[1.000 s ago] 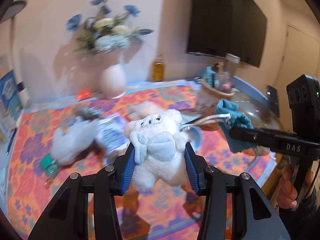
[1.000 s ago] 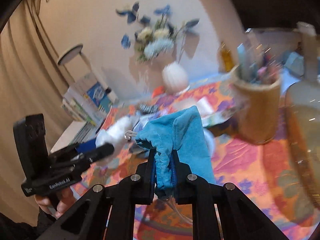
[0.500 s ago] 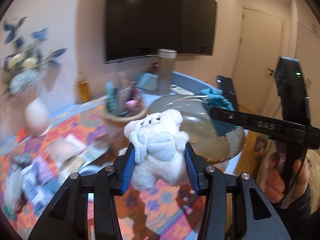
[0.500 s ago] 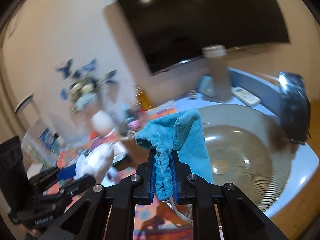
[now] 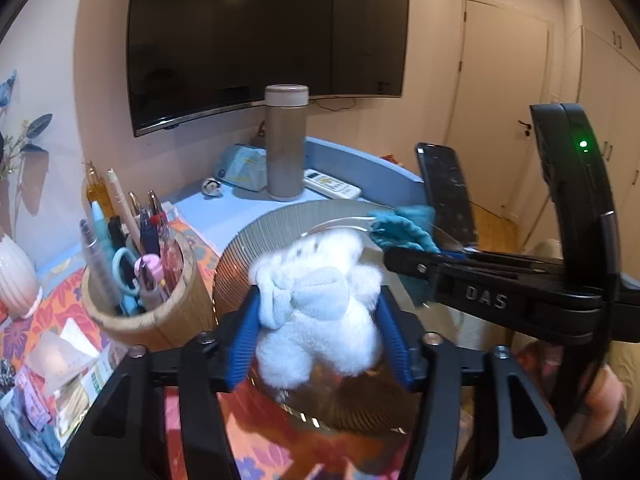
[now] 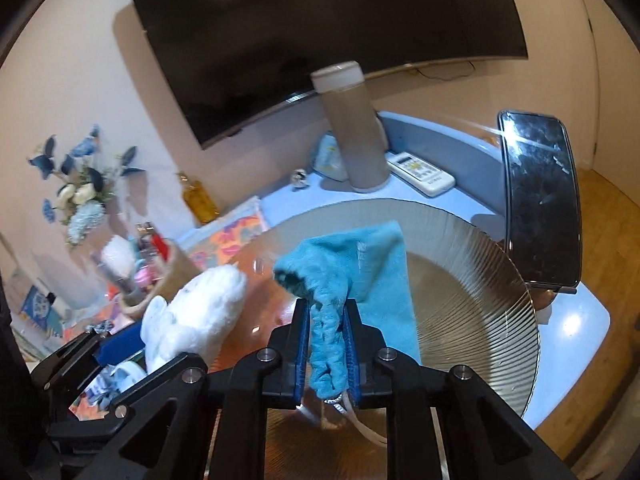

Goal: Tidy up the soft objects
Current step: 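Carry the teddy bear and teal cloth into the ribbed glass bowl and release both, then move both open tools back over the bed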

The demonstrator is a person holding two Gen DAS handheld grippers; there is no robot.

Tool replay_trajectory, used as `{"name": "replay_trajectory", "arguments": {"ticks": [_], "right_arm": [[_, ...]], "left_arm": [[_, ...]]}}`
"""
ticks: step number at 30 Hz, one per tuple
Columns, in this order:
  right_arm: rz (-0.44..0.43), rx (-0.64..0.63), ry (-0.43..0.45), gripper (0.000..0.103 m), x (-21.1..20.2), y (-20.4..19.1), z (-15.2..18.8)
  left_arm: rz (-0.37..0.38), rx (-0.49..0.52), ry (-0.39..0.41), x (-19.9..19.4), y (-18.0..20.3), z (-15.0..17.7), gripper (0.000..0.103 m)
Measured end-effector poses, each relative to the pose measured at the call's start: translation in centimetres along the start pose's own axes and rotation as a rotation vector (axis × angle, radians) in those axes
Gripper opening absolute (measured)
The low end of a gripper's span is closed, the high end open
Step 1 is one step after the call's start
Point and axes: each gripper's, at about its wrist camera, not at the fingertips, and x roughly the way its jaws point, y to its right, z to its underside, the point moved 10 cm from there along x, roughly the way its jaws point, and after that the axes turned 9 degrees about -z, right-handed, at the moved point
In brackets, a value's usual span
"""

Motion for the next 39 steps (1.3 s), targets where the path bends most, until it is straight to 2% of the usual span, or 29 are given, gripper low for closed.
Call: {"name": "replay_trajectory", "arguments": {"ticks": [2, 3, 5, 6, 7, 8, 14, 20, 24, 26, 29, 36, 39], "right_arm": [[0.012, 0.02, -0.017, 0.024, 0.4, 0.8, -0.1], [0.02, 0.024, -0.017, 0.028, 0.4, 1.0, -0.1], [0.031, 0.022, -0.005, 0.043, -0.1, 1.3, -0.1], [0.033, 0.022, 0.003, 0.048, -0.3, 1.3, -0.1], [0.033, 0.024, 0.017, 0.058, -0.7, 1.3, -0.1], [0.034, 0.026, 0.028, 0.06, -1.0, 1.3, -0.1], [-0.029, 0.044, 0.035, 0.06, -2.1, -0.9, -0.1], [-0.108, -0.015, 0.03, 0.06, -2.6, -6.7, 1.2], [-0.193, -0.087, 0.003, 0.063, -2.0, -12.2, 2.9], [-0.221, -0.139, -0.024, 0.069, -1.1, -15.3, 4.2], [-0.25, -0.215, -0.069, 0.073, 0.5, -19.5, 6.4], [-0.294, -0.294, -0.176, 0.073, 4.1, -25.0, 10.8], [-0.309, -0.313, -0.213, 0.073, 6.0, -26.7, 12.6]], "left_arm": [[-0.022, -0.009, 0.017, 0.3, -0.5, -0.1, 0.079], [-0.014, -0.014, 0.021, 0.2, -0.6, -0.1, 0.08], [0.013, -0.017, 0.023, -0.4, -0.9, 0.0, 0.08], [0.012, -0.014, 0.029, -0.8, -1.0, 0.0, 0.08], [0.005, -0.01, 0.036, -1.1, -1.2, 0.0, 0.08], [-0.002, -0.007, 0.04, -1.6, -1.6, 0.1, 0.08], [-0.038, -0.039, 0.059, -5.3, -4.3, 0.8, 0.08], [-0.157, -0.055, 0.085, -10.4, -8.8, 2.4, 0.08], [-0.253, -0.109, 0.092, -14.7, -13.9, 4.4, 0.08], [-0.3, -0.152, 0.094, -16.6, -16.7, 5.2, 0.08], [-0.364, -0.225, 0.102, -19.4, -21.0, 6.5, 0.08], [-0.529, -0.352, 0.093, -24.9, -31.0, 11.7, 0.08], [-0.564, -0.43, 0.09, -26.2, -35.1, 14.2, 0.08]]}}
